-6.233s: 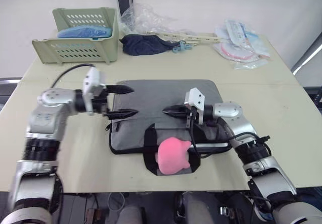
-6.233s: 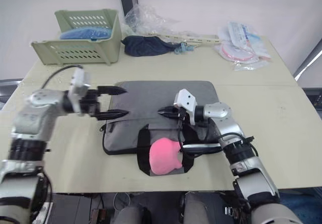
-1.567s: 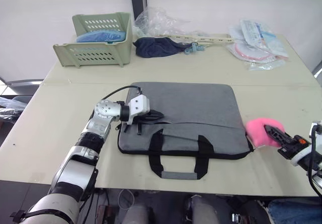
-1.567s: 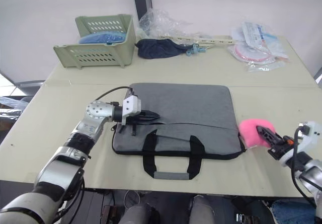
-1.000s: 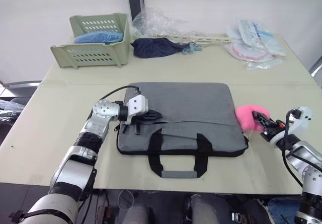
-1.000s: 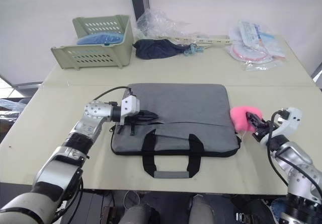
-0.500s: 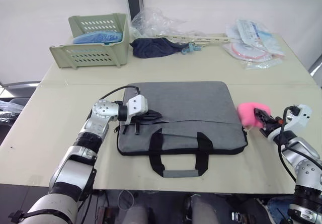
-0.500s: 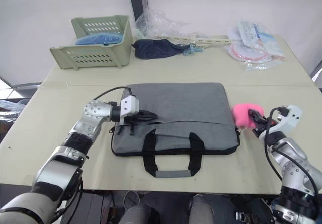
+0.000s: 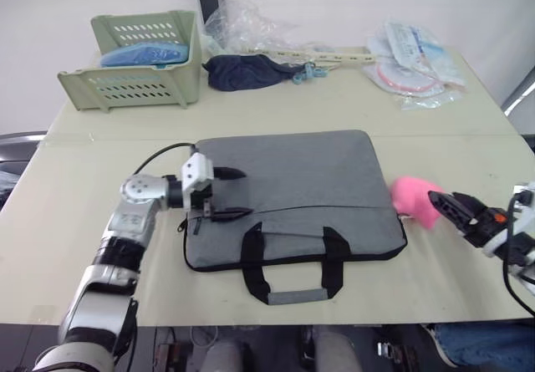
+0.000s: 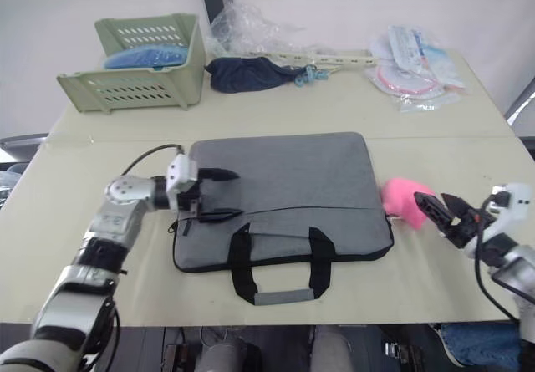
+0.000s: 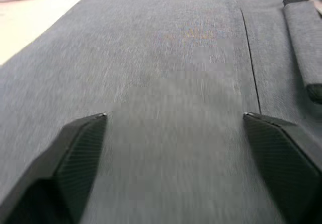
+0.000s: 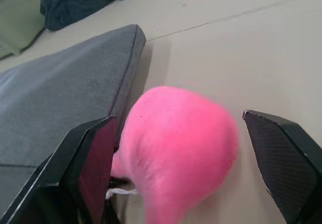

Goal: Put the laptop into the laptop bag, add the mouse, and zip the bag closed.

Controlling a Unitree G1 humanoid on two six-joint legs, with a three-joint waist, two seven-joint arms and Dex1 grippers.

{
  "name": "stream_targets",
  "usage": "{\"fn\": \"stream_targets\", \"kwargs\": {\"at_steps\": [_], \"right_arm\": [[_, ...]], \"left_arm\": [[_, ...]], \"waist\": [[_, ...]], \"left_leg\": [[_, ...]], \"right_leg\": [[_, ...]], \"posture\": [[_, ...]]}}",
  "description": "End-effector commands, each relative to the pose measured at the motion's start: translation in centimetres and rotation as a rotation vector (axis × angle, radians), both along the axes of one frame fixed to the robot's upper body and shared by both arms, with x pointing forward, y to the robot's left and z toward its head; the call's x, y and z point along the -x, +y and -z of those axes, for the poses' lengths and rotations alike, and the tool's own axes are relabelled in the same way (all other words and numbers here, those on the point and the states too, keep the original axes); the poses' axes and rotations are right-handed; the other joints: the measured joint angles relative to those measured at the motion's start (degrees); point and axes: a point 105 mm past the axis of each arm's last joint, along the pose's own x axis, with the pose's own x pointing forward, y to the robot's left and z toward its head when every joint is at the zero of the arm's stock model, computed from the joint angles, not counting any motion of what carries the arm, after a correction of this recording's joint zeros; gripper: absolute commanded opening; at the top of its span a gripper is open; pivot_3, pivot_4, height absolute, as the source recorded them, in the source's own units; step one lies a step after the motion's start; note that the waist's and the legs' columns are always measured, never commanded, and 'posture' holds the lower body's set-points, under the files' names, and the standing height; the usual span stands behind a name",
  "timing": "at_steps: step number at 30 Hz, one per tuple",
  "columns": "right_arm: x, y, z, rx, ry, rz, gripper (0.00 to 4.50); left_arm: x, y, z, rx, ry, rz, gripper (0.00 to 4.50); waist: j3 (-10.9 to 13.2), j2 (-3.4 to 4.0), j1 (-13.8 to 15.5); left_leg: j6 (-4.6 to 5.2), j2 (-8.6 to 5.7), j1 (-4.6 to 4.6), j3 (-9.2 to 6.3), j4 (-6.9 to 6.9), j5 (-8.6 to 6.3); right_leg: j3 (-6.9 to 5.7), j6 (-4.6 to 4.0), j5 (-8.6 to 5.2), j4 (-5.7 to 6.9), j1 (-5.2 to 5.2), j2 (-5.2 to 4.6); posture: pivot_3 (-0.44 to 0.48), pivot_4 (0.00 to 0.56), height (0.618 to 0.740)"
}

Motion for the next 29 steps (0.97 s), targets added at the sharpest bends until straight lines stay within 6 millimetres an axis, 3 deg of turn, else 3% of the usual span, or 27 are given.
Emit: {"fn": "stream_targets", "kwargs": {"at_steps": [1,7,9,12,18,29], "right_arm": [[1.7,-2.2,-2.5,0.308,-0.078,-0.09,4.5],[2.8,-6.8,-2.8,0.687,-0.035,-0.124,4.5],[3.0,-8.3,-2.7,0.774,-0.009,-0.129,4.5],[2.9,-10.2,-3.3,0.836,-0.007,-0.099,4.5],[2.3,-11.8,-3.9,0.784,-0.013,-0.05,4.5],[1.8,-11.2,-3.9,0.741,-0.048,-0.079,4.5]], "left_arm": [[0.7,5.0,-1.5,0.007,0.013,-0.153,4.46],[1.0,13.4,-3.9,-0.066,-0.053,-0.48,4.46],[0.9,16.6,-4.2,-0.121,-0.062,-0.614,4.46],[1.5,19.9,-5.0,-0.185,-0.096,-0.705,4.46],[1.2,21.3,-5.9,-0.222,-0.145,-0.754,4.46],[1.0,21.7,-5.0,-0.228,-0.125,-0.746,4.46]], "waist": [[0.6,-0.38,-0.2],[1.8,-0.92,-0.1],[1.8,-0.91,0.1],[1.9,-0.9,0.1],[2.0,-0.96,0.1],[2.0,-0.96,-0.3]], "left_leg": [[0.0,-0.02,-0.02,0.05,0.03,0.0],[0.0,0.12,-0.06,0.16,0.17,0.01],[-0.01,0.07,-0.27,0.12,0.17,0.01],[-0.03,-0.07,-0.83,0.28,0.21,0.04],[-0.06,-0.19,-1.03,0.74,0.24,0.05],[-0.15,-0.13,-0.91,0.99,0.23,0.09]], "right_leg": [[-0.02,0.05,-0.03,-0.05,0.0,0.01],[0.03,0.17,0.04,-0.08,-0.02,-0.12],[0.08,0.18,0.04,-0.01,-0.24,-0.22],[-0.1,0.23,0.07,0.12,-0.87,-0.22],[-0.53,0.27,0.06,0.05,-0.9,-0.13],[-0.48,0.39,-0.01,0.17,-0.92,-0.03]], "posture": [[0.0,0.15,0.74],[0.0,0.15,0.74],[0.0,0.15,0.74],[0.0,0.15,0.74],[0.0,0.15,0.74],[0.0,0.15,0.74]]}}
